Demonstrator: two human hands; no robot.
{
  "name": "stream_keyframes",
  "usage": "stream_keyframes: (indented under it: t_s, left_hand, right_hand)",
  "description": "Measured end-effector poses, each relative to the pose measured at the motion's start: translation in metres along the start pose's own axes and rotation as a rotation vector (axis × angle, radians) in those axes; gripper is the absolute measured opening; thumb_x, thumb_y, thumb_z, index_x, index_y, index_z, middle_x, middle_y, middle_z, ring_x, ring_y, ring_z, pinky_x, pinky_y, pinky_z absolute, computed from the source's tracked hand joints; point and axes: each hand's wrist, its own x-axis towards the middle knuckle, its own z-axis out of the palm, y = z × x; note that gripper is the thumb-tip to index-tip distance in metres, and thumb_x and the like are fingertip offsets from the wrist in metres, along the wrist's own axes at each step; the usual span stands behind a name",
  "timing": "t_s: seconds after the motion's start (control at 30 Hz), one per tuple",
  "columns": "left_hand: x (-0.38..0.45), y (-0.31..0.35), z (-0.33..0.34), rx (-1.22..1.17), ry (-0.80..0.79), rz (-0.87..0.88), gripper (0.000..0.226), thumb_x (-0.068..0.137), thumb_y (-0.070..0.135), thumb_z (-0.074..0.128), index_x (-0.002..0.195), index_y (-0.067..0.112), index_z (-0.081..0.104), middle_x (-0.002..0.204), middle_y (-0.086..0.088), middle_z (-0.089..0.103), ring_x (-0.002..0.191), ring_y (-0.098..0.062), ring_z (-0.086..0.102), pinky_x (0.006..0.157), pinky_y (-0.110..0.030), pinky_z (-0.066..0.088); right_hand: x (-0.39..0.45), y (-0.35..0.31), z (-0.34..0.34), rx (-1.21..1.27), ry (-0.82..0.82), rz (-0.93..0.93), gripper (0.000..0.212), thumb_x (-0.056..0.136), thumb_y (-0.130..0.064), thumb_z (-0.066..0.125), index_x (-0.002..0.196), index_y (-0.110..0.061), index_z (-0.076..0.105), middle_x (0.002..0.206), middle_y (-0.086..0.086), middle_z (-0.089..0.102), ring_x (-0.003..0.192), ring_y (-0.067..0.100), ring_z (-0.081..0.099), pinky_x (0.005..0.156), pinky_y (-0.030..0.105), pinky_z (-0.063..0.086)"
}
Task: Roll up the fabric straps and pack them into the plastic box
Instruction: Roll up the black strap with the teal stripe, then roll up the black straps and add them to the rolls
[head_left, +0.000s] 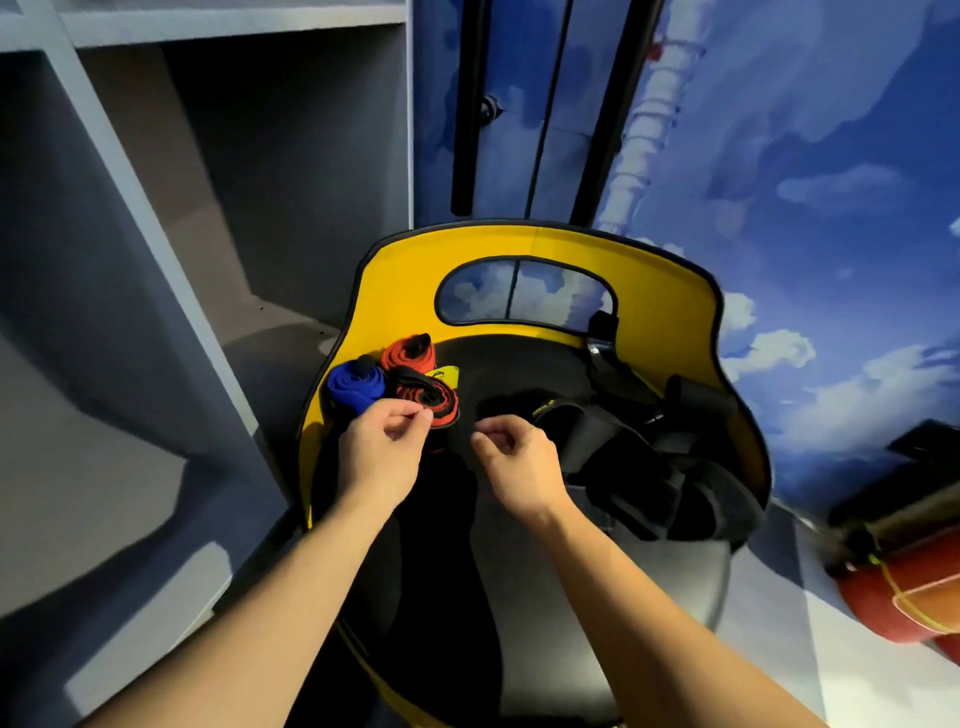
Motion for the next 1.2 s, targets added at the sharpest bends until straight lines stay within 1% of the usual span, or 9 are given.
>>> stream_keyframes:
  t_s: [0.1, 0.27, 0.4, 0.53, 0.7, 0.87, 1.0, 1.1, 1.2]
  left_hand:
    - [-0.024, 0.013, 0.0, 0.107, -0.027, 0.059, 0.022, 0.095, 0.038, 0.063, 0.082, 0.022, 0.073, 0.07, 0.007, 0.069, 0.069, -0.013, 0.065, 0.067, -0.032, 0.049]
    - [-0.078, 0.026, 0.01, 0.098, -0.211, 0.065, 0.022, 0.093, 0.034, 0.067, 0.076, 0.022, 0.072, 0.059, 0.005, 0.065, 0.062, -0.014, 0.063, 0.067, -0.035, 0.05]
    - [-0.102, 0.041, 0.028, -0.009, -0.35, -0.047, 0.014, 0.093, 0.022, 0.068, 0.08, 0.023, 0.072, 0.066, 0.004, 0.072, 0.055, -0.008, 0.061, 0.063, -0.031, 0.052]
    - [-0.091, 0.061, 0.045, 0.011, -0.346, -0.057, 0.009, 0.091, 0.022, 0.068, 0.084, 0.024, 0.074, 0.08, 0.005, 0.075, 0.074, -0.012, 0.07, 0.072, -0.033, 0.059]
    - [-0.043, 0.073, 0.08, 0.105, -0.298, -0.004, 0.022, 0.089, 0.022, 0.072, 0.11, 0.018, 0.072, 0.11, 0.001, 0.073, 0.101, -0.016, 0.069, 0.095, -0.033, 0.054]
    - [0.016, 0.073, 0.115, 0.339, -0.317, -0.037, 0.051, 0.09, 0.031, 0.07, 0.137, 0.017, 0.059, 0.141, -0.003, 0.059, 0.129, -0.023, 0.056, 0.11, -0.037, 0.044]
    - [0.048, 0.071, 0.133, 0.428, -0.399, -0.15, 0.039, 0.101, 0.023, 0.052, 0.138, 0.01, 0.058, 0.143, -0.012, 0.056, 0.129, -0.03, 0.054, 0.108, -0.036, 0.043]
    - [0.058, 0.063, 0.134, 0.432, -0.443, -0.169, 0.03, 0.098, 0.013, 0.052, 0.119, 0.002, 0.069, 0.123, -0.016, 0.067, 0.111, -0.034, 0.064, 0.091, -0.034, 0.052]
    - [0.058, 0.067, 0.125, 0.344, -0.459, -0.182, 0.028, 0.096, 0.004, 0.055, 0.119, 0.001, 0.07, 0.122, -0.015, 0.069, 0.114, -0.031, 0.066, 0.085, -0.029, 0.053]
  right_hand:
    - [-0.024, 0.002, -0.024, -0.12, -0.001, -0.031, 0.021, 0.094, -0.034, 0.065, 0.082, -0.018, 0.072, 0.064, -0.008, 0.064, 0.062, 0.008, 0.057, 0.063, 0.023, 0.04]
    - [-0.073, 0.018, -0.063, -0.302, -0.059, -0.092, 0.021, 0.093, -0.034, 0.065, 0.08, -0.018, 0.071, 0.064, -0.01, 0.054, 0.071, 0.021, 0.06, 0.067, 0.031, 0.042]
    - [-0.094, 0.037, -0.096, -0.311, -0.014, -0.1, 0.013, 0.091, -0.028, 0.069, 0.089, -0.017, 0.074, 0.067, -0.012, 0.059, 0.064, 0.005, 0.057, 0.064, 0.019, 0.042]
    - [-0.081, 0.039, -0.12, -0.252, 0.056, -0.047, 0.007, 0.09, -0.023, 0.07, 0.09, -0.019, 0.075, 0.069, -0.015, 0.062, 0.063, -0.008, 0.055, 0.06, 0.007, 0.039]
    - [-0.03, 0.024, -0.128, -0.176, 0.083, 0.005, 0.015, 0.09, -0.021, 0.069, 0.102, -0.014, 0.076, 0.088, -0.001, 0.074, 0.08, 0.007, 0.064, 0.064, 0.002, 0.039]
    - [0.028, 0.015, -0.111, -0.249, -0.002, 0.078, 0.026, 0.093, -0.021, 0.062, 0.113, -0.011, 0.075, 0.115, 0.008, 0.074, 0.111, 0.022, 0.065, 0.091, 0.025, 0.048]
    - [0.064, 0.028, -0.082, -0.215, -0.118, 0.283, 0.024, 0.095, -0.022, 0.053, 0.089, -0.007, 0.071, 0.106, 0.018, 0.073, 0.104, 0.035, 0.067, 0.086, 0.035, 0.055]
    - [0.078, 0.045, -0.062, -0.055, -0.116, 0.365, 0.038, 0.087, -0.037, 0.065, 0.077, -0.002, 0.073, 0.088, 0.017, 0.075, 0.09, 0.035, 0.071, 0.086, 0.049, 0.058]
    - [0.075, 0.037, -0.061, 0.099, -0.002, 0.419, 0.037, 0.076, -0.039, 0.082, 0.058, -0.014, 0.061, 0.075, 0.01, 0.072, 0.073, 0.025, 0.069, 0.078, 0.045, 0.058]
